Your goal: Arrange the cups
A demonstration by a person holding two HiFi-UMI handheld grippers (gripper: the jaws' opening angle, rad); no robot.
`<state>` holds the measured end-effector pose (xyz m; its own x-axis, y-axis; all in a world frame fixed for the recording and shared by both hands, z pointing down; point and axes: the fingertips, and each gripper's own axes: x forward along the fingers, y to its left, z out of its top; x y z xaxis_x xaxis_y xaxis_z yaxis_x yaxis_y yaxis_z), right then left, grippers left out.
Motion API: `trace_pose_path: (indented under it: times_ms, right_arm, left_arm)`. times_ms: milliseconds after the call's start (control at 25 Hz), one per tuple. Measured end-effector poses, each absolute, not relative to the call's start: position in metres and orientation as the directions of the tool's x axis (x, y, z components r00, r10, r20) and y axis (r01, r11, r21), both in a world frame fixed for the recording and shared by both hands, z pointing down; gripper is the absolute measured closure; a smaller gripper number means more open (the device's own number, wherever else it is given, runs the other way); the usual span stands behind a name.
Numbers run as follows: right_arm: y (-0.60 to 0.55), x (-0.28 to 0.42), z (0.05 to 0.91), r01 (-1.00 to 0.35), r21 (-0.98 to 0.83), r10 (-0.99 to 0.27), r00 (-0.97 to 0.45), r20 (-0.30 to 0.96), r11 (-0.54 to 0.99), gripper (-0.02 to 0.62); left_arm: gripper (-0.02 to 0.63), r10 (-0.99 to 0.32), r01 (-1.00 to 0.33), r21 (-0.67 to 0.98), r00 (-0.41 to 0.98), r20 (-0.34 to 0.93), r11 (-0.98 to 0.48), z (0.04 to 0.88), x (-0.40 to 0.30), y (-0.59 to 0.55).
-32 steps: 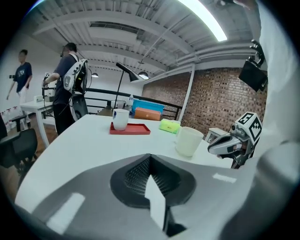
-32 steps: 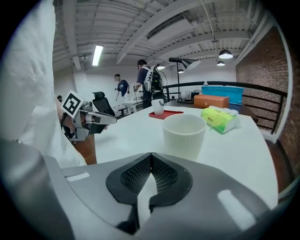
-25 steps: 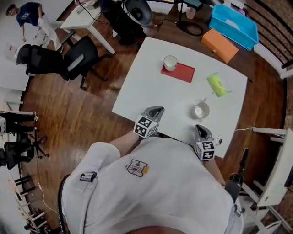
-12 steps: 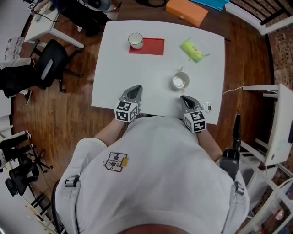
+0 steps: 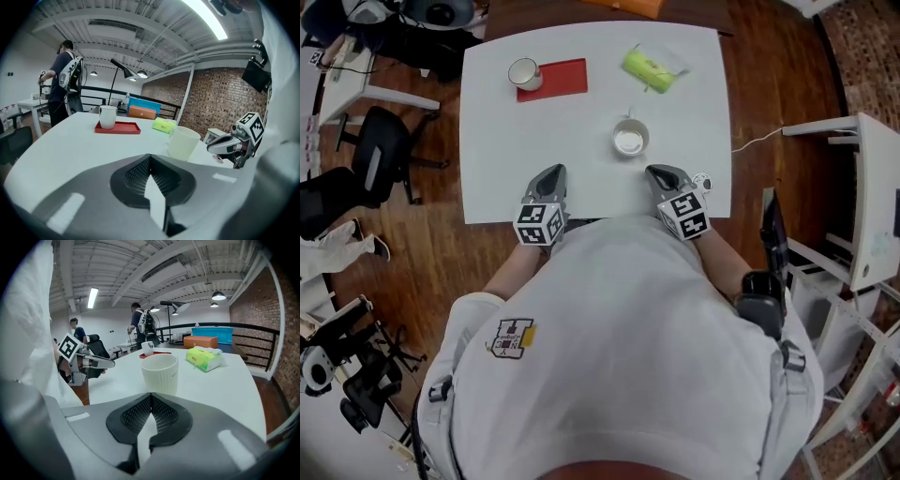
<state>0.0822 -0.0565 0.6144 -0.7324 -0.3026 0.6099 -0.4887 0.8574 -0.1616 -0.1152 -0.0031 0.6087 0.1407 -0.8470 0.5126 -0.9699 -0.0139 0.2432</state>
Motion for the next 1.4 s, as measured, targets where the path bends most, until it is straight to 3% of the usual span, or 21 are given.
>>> trace_pose_path:
  times_ms: [440,520,640,760,840,1240,1400]
  right_arm:
    - [-0.079,0.091,0.61,-0.473,-0.085,-0.345,-0.743,0.574,0.877,0.59]
    - [-0.082,0.086,0.611,-0.459,-0.058,-0.348,-0.745,0.569,0.887,0.511]
    - [-0.083,0.076,0.618,-0.437,-0.009,-0.355,-0.743,0.567,0.899,0.289]
    - [-0.088,0.061,0.626,-0.431,0.058,-0.385,-0.727,0.568,0.901,0.15]
    - [-0.094,0.049,0.63,-0.449,0.082,-0.411,-0.712,0.569,0.89,0.098]
    - [-0.129,0.008,0.64,-0.621,0.133,-0.577,-0.598,0.556,0.772,0.075]
    - [-0.133,0.005,0.641,-0.667,0.155,-0.627,-0.559,0.542,0.729,0.103]
  left_arm:
    - [0.604,-0.819,-0.977,0.215,0.132,0.558,-0.011,0.613,-0.084,0.008]
    - [0.604,-0.816,-0.978,0.209,0.135,0.562,-0.018,0.614,-0.085,0.013]
    - [0.604,-0.806,-0.979,0.201,0.133,0.577,-0.017,0.617,-0.093,0.026]
    - [0.604,-0.803,-0.981,0.195,0.128,0.582,-0.015,0.618,-0.103,0.032]
    - [0.604,-0.802,-0.982,0.189,0.125,0.585,-0.015,0.617,-0.11,0.037]
    - [0.604,-0.798,-0.985,0.172,0.111,0.592,-0.01,0.614,-0.148,0.063]
    - [0.604,-0.8,-0.985,0.173,0.113,0.59,-0.012,0.615,-0.161,0.068]
